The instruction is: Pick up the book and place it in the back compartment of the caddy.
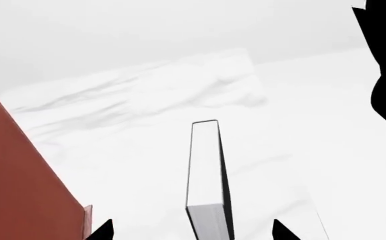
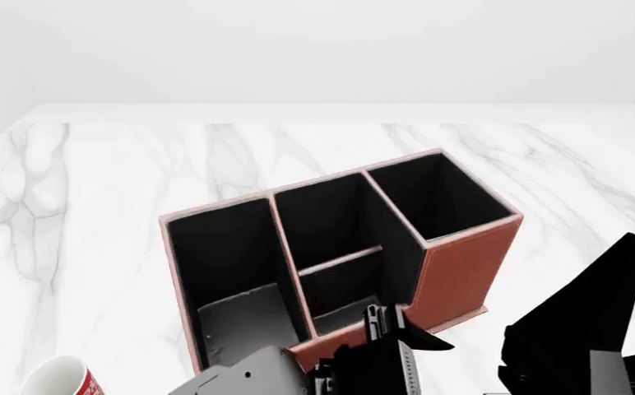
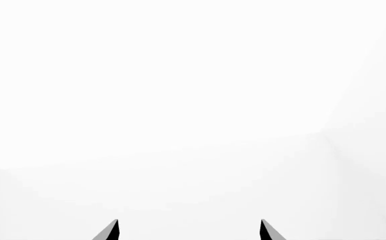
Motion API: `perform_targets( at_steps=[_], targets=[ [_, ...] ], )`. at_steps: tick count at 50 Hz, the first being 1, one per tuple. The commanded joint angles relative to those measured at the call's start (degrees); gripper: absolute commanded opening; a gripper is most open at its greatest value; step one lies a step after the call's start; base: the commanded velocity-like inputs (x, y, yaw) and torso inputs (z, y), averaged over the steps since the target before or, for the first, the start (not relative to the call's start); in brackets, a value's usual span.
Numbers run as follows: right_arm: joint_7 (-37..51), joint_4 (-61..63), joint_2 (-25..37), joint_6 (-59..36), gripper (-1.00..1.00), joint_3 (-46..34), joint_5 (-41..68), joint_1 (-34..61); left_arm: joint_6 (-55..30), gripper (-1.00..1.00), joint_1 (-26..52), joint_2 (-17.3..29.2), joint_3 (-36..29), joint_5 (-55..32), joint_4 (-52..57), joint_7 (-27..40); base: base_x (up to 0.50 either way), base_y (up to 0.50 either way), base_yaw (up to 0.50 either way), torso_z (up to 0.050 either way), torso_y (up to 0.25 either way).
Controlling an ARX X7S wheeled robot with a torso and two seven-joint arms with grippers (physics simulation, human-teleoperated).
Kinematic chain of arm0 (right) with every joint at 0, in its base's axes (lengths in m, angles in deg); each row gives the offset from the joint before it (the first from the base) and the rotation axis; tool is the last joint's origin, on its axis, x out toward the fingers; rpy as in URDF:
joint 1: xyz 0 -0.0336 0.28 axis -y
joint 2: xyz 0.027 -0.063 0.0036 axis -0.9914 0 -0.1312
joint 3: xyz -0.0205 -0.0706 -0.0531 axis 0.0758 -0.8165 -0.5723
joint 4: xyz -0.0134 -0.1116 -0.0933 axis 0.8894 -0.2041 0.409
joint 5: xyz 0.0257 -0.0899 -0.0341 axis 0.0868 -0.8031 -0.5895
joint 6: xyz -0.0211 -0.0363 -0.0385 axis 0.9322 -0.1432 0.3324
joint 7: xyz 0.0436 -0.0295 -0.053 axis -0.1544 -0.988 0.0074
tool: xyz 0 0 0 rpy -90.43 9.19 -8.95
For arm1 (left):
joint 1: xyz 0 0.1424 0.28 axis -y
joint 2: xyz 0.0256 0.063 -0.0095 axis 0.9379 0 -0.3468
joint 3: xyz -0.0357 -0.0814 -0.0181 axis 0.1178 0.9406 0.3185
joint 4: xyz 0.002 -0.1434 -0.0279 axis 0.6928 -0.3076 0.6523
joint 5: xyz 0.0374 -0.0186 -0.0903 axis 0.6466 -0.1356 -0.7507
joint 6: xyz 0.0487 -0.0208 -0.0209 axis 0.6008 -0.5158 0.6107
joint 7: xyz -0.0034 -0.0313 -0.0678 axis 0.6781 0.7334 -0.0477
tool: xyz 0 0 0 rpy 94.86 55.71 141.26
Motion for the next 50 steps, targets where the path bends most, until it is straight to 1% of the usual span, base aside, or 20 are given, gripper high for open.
perform_targets(
  at_steps=[1, 18, 22, 32, 37, 40, 50],
  targets=[
    [-1.2, 0.0, -0.7, 0.3, 1.00, 0.7, -1.0, -0.2, 0.3, 1.00, 1.2, -2.5, 1.9, 0.5, -2.3, -0.8, 0.00, 0.00, 0.00, 0.000, 0.000],
    [-1.1, 0.4, -0.2, 0.9, 1.00, -0.2, -0.4, -0.5, -0.1, 1.00, 2.1, -4.2, 1.0, 0.0, -2.0, -0.5, 0.00, 0.00, 0.00, 0.000, 0.000],
    [-1.0, 0.5, -0.1, 1.0, 1.00, -0.3, -0.4, -0.5, -4.1, 1.00, 2.5, -5.8, 3.1, -4.2, -1.8, -0.2, 0.00, 0.00, 0.00, 0.000, 0.000],
    [-0.8, 0.2, 0.1, 1.3, 1.00, -0.4, -0.3, -0.6, -2.1, 1.00, 2.2, -7.2, 2.1, -3.5, -7.3, -0.4, 0.00, 0.00, 0.00, 0.000, 0.000],
    [-0.7, 0.1, 0.2, 1.3, 1.00, -0.5, -0.2, -0.6, -3.1, 1.00, 2.0, -7.9, 2.6, -5.0, -8.5, -0.2, 0.00, 0.00, 0.00, 0.000, 0.000],
    [-0.7, 0.0, 0.2, 1.3, 1.00, -0.6, -0.3, -0.6, -2.4, 1.00, 1.4, -7.9, 1.4, -4.2, -9.4, -0.3, 0.00, 0.00, 0.00, 0.000, 0.000],
    [-0.6, -0.4, 0.4, 1.6, 1.00, -1.0, -0.3, -0.5, -1.4, 1.00, 1.2, -8.8, 0.2, -3.9, -11.0, 0.0, 0.00, 0.00, 0.00, 0.000, 0.000]
  ],
)
